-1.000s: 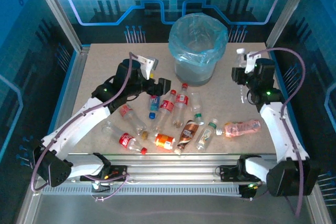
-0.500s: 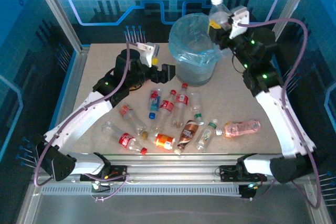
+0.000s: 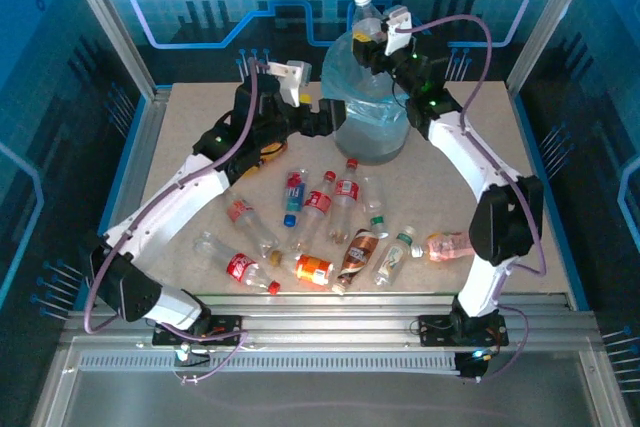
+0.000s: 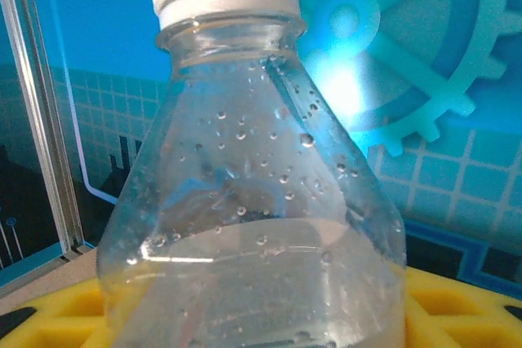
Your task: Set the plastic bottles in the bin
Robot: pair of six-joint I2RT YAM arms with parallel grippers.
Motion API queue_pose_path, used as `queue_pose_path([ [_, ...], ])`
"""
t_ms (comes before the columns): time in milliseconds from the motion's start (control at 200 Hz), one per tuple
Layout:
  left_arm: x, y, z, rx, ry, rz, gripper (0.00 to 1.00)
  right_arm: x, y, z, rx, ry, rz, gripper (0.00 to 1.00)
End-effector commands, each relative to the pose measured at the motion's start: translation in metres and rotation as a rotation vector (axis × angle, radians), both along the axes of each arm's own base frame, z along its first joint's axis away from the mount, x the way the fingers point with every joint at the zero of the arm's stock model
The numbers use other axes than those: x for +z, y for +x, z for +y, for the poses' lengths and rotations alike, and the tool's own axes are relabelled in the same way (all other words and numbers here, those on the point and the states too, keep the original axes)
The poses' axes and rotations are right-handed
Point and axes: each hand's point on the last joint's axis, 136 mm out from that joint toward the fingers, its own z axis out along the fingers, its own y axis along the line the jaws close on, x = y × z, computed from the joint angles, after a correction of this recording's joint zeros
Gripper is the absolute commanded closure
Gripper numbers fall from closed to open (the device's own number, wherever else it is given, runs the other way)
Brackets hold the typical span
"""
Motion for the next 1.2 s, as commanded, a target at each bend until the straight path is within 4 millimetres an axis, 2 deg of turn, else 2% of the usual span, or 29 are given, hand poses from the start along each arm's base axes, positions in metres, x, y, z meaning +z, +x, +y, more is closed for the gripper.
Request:
queue_pose_path([
  [0,0.003,0.011,0.001,0.036,-0.034,0.002,0.03,0.031,-0.002,-0.001,0.024,0.069,-0.082,0.41],
  [160,-0.010,0.017,-0.001,0.044,-0.033,0.031,0.03,0.009,0.005,0.000,0.017,0.055,-0.030,0.37],
  [365,-0.023,0.022,0.002,0.059,-0.019,0.057,0.02,0.005,0.006,0.000,0.022,0.047,0.000,0.27],
  [520,-0.024,0.025,0.012,0.085,-0.027,0.064,0.02,0.008,0.006,0.000,0.022,0.058,0.009,0.21],
  [695,-0.018,0.026,0.021,0.103,-0.032,0.051,0.02,0.022,0.003,0.004,0.039,0.071,-0.007,0.23],
  [905,-0.015,0.023,0.027,0.106,-0.035,0.044,0.02,0.045,-0.006,0.023,0.077,0.033,-0.041,0.24],
  [920,-0.015,0.023,0.027,0.106,-0.035,0.044,0.01,0.041,-0.006,0.024,0.079,0.023,-0.021,0.24],
  [1196,-0.007,0.008,0.036,0.101,-0.007,0.031,0.02,0.072,-0.040,0.045,0.122,-0.018,-0.027,0.24],
])
